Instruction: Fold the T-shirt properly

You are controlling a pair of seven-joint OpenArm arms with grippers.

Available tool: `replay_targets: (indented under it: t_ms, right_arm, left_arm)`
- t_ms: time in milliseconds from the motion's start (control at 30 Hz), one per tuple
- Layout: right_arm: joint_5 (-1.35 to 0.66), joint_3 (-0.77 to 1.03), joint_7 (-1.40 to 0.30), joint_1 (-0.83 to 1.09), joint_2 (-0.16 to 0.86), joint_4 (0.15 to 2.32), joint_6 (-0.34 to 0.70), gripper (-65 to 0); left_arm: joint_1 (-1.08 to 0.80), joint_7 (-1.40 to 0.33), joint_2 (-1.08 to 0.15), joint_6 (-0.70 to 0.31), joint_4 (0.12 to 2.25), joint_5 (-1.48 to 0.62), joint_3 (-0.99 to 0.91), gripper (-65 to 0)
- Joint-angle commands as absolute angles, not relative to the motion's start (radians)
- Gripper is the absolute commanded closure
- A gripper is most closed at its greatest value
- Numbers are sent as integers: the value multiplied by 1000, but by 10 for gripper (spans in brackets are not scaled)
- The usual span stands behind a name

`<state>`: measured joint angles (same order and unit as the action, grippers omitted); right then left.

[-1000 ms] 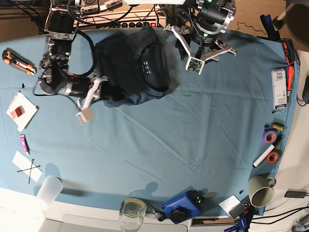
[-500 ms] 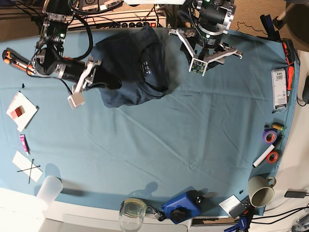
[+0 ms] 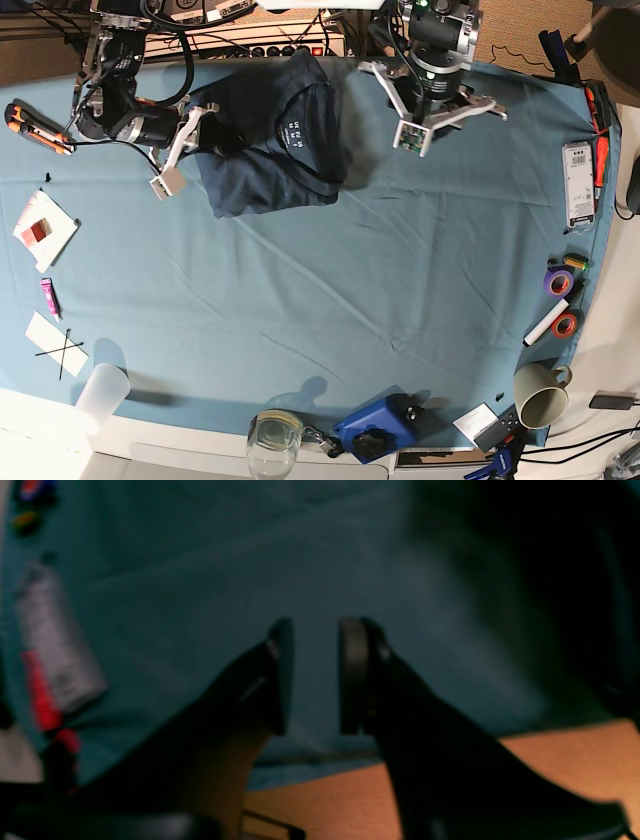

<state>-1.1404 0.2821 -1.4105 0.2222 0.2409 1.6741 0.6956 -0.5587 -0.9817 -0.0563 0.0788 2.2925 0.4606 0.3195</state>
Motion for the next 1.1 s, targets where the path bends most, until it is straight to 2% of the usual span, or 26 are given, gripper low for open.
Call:
replay_targets:
  t_ms: [0,100,267,433,533,633,900,1067]
  right_arm:
    - [-1199,291,-1396,216,263,1703,698,0]
    - [-1212,326,-1396,217,257,1782,698,0]
    - [-1192,415,-1396,240,259,1983,698,0]
    - [-1189,514,-1396,369,260,2115,698,0]
    - [-1189,559,-1396,453,260,2170,698,0]
    - [-1189,588,-1396,533,260,2201,698,0]
    - [-1183,591,-1396,754,259,2202,698,0]
    - [-1068,590,-1396,870,257,2192,698,0]
  left_arm:
    - [-559,-960,-54,83,2314,471,322,-99]
    - [-546,-979,-54,83,2314,472,322,0]
    - [-546,-994,-76,83,2314,485,322,0]
    - [-552,-1018,-139,92,2314,491,233,0]
    - [-555,-1026,-165,87,2314,359,118,0]
    - [-573,-1044,-173,41,2314,223,8,0]
    - [-721,-1058,-172,-51,2314,15,-238,0]
    - [-836,-1056,-173,-62,2314,-97,-322,0]
